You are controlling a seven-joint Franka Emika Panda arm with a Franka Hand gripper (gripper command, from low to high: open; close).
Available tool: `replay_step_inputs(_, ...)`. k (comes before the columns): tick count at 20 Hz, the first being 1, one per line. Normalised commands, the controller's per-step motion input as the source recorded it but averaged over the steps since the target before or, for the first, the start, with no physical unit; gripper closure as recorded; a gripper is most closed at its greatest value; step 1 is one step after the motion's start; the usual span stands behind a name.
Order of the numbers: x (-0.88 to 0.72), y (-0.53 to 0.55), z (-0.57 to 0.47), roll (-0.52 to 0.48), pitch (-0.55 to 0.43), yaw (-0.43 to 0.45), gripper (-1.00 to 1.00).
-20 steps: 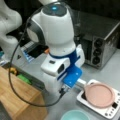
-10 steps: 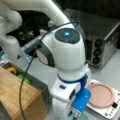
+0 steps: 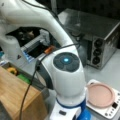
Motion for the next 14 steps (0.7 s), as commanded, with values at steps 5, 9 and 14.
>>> replay_step_inputs(5, 0.14, 0.02, 0.06, 0.130, 0.114, -0.074, -1.00)
replay_step_inputs(9, 0.03, 0.13, 0.05, 0.100, 0.107, -0.129, -1.00)
replay_step_inputs(14, 0.00, 0.25, -0.08, 0.104, 0.051, -0.227, -1.00)
